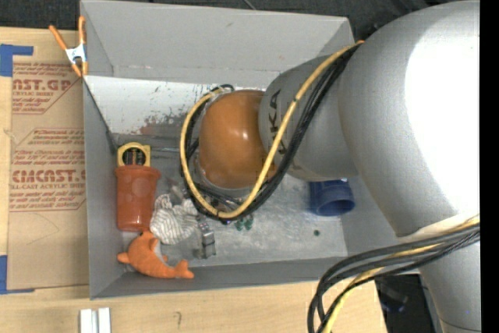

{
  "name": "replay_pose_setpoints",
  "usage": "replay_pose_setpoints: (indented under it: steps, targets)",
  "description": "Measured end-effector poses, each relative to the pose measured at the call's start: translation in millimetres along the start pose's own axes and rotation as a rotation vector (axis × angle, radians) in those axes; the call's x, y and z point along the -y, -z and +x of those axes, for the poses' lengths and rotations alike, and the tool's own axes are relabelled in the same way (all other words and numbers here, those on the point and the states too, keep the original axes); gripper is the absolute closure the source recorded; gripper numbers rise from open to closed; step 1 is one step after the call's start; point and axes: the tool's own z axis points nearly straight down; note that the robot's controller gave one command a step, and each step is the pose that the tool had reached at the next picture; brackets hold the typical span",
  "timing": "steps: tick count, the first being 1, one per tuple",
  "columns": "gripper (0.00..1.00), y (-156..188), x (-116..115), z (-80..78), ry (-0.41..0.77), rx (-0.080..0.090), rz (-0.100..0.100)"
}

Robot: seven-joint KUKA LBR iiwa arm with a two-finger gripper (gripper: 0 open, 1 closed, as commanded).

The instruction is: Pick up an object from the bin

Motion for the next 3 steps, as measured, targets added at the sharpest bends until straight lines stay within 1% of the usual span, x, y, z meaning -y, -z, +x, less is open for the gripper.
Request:
replay_pose_setpoints:
  steps: [1,3]
  targets:
    - [1.00,-4.5,12.0,-1.5,0.090,0.004,-0.001]
    - [1.00,-3.0,11.9,-1.3,0.090,0.003,-0.001]
